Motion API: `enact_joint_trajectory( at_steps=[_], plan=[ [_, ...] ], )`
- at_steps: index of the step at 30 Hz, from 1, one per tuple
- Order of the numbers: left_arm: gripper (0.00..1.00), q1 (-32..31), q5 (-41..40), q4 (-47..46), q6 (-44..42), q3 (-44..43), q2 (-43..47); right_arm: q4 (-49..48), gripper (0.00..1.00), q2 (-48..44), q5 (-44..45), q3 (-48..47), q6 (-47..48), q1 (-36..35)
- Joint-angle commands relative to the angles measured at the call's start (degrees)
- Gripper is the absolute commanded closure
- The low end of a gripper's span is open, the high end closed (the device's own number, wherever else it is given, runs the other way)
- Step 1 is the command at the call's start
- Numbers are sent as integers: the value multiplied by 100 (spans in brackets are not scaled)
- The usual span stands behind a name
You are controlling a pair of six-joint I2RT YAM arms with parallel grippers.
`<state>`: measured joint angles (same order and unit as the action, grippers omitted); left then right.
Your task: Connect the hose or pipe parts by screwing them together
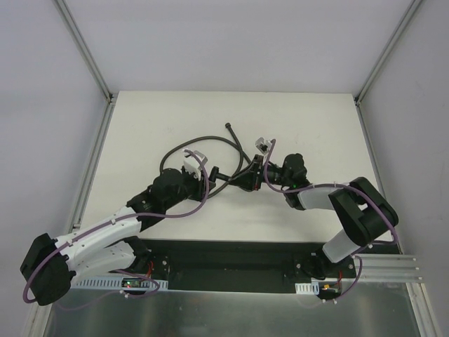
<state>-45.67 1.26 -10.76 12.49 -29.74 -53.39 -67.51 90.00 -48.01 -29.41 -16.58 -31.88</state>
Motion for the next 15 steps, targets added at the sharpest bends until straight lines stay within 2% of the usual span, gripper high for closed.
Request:
enact_joint_trajectory(
  at_steps=[1,6,15],
  plan=[
    [100,-162,1122,-724,-720,292,126,-2039,99,79,-217,-583,-653,6],
    [100,-162,1157,-1296,-1318,671,425,-2030,99,88,-455,-671,-969,15],
    [100,-162,1447,-1051,-1872,548,347,-2030,99,317,-754,-874,-1427,24]
  ],
)
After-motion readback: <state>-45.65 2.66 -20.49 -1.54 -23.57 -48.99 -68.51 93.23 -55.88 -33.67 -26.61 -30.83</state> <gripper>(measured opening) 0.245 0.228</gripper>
